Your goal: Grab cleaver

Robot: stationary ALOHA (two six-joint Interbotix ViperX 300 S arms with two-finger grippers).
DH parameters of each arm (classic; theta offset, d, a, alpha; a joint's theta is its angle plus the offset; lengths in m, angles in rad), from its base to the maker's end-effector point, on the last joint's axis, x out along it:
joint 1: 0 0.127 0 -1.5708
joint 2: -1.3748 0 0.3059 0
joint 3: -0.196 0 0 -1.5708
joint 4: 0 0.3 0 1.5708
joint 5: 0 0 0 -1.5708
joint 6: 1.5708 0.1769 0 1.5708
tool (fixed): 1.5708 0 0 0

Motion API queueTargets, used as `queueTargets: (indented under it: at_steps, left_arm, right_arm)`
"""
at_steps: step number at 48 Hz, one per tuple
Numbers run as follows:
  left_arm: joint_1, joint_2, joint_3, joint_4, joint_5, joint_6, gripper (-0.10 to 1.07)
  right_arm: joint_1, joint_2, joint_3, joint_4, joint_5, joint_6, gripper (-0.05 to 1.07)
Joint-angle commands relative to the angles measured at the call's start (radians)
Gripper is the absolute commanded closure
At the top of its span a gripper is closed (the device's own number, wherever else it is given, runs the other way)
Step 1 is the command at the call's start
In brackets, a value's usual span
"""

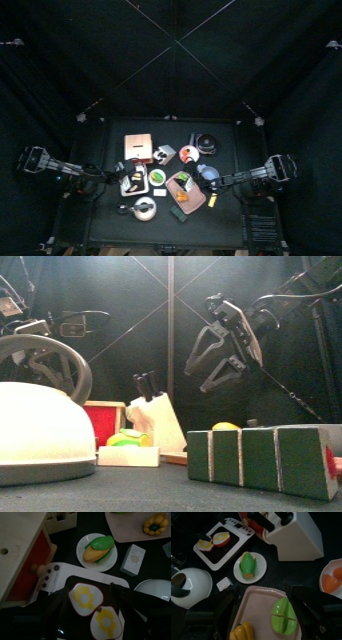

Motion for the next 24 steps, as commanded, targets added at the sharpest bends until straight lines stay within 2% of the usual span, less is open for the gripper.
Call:
queueTargets:
  at_steps: [1,14,24]
  left_arm:
    - [0.002,-0.006,-0.021,0.005,-0.003,0.0,-0.02]
    - [0.002,-0.063,-0.02,0.064,-0.005,0.002,-0.02]
    - [0.006,-0.147,-0.034,0.186,-0.005,0.003,-0.02]
  right_arm:
    - [-0.002,-0.011,-0.012,-0.003,0.0,0.003,0.04]
    - [-0.002,-0.005,-0.008,0.043,0.0,-0.002,0.04]
    - [0.0,-0.002,-0.009,0.075,0.0,-0.003,0.04]
